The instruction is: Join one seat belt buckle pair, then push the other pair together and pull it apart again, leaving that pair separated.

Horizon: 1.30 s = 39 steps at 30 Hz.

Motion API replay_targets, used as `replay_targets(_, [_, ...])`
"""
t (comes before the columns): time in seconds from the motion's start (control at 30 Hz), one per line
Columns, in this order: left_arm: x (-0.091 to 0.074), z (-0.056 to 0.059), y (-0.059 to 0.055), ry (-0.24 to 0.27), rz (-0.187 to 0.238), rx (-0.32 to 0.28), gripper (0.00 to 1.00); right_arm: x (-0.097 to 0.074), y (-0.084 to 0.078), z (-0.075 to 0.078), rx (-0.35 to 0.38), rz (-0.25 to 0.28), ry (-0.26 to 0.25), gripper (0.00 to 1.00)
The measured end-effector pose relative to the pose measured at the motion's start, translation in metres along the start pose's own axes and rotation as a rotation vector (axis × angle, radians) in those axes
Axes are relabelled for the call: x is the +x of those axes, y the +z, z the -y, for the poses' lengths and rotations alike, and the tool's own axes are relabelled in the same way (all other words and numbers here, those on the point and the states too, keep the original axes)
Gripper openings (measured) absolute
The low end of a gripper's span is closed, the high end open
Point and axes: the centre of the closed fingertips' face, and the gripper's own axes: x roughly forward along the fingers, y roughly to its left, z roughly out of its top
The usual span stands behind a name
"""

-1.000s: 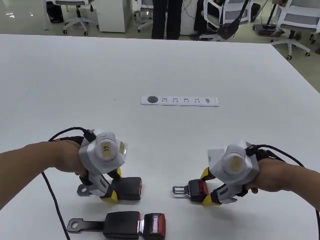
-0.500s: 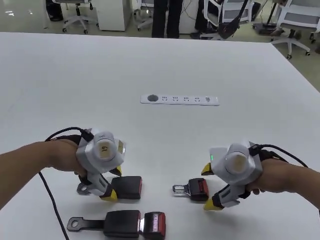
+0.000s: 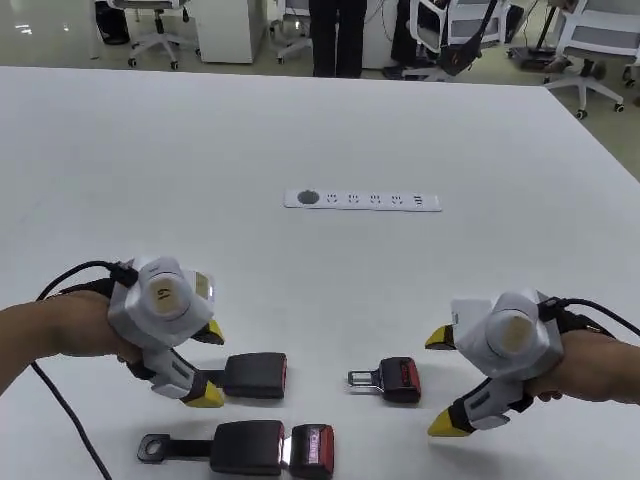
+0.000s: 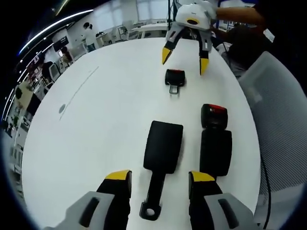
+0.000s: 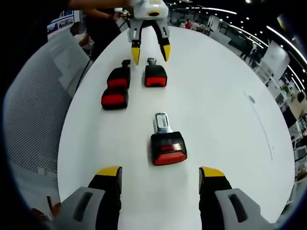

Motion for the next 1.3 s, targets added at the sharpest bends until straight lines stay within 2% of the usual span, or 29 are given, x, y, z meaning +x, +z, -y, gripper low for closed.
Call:
replay_targets(0.03, [-0.001, 0.0, -0.004, 0.009, 0.012, -0.02, 0.5, -0.001, 0.0, -0.001, 0.008, 0.007, -0.004, 0.65])
replay_targets(0.3, [-0.019, 0.009, -0.013, 0.045, 0.08, -0.122, 0.56, -0.01, -0.004, -0.012, 0.068, 0.053, -0.033, 0.71])
replay_targets(0.43, [-0.025, 0.014, -0.018, 0.072, 0.142, -0.178, 0.59, -0.014, -0.005, -0.017, 0.11, 0.09, -0.055, 0.72])
replay_targets(0.53, [-0.029, 0.017, -0.016, 0.103, 0.206, -0.229, 0.62, -0.018, -0.004, -0.021, 0.144, 0.118, -0.073, 0.72])
replay_targets(0.6, [-0.032, 0.02, -0.019, 0.117, 0.232, -0.252, 0.63, -0.02, -0.001, -0.024, 0.173, 0.154, -0.082, 0.73])
replay_targets(0.7, [-0.036, 0.024, -0.023, 0.14, 0.257, -0.263, 0.65, -0.022, 0.001, -0.025, 0.201, 0.185, -0.1, 0.74])
replay_targets(0.8, [-0.041, 0.031, -0.024, 0.167, 0.305, -0.289, 0.66, -0.027, 0.007, -0.028, 0.255, 0.239, -0.127, 0.77])
replay_targets(0.93, [-0.043, 0.04, -0.026, 0.187, 0.33, -0.315, 0.7, -0.029, 0.011, -0.03, 0.298, 0.29, -0.152, 0.8])
replay_targets(1.0, [-0.045, 0.044, -0.03, 0.199, 0.344, -0.319, 0.72, -0.03, 0.013, -0.031, 0.321, 0.314, -0.164, 0.81])
replay_targets(1.07, [-0.046, 0.047, -0.029, 0.213, 0.364, -0.33, 0.74, -0.032, 0.015, -0.034, 0.349, 0.34, -0.168, 0.81])
replay_targets(1.13, [-0.05, 0.047, -0.03, 0.233, 0.39, -0.357, 0.76, -0.034, 0.017, -0.037, 0.361, 0.36, -0.174, 0.82])
replay_targets(1.3, [-0.054, 0.056, -0.032, 0.26, 0.433, -0.373, 0.81, -0.04, 0.022, -0.043, 0.39, 0.395, -0.2, 0.85])
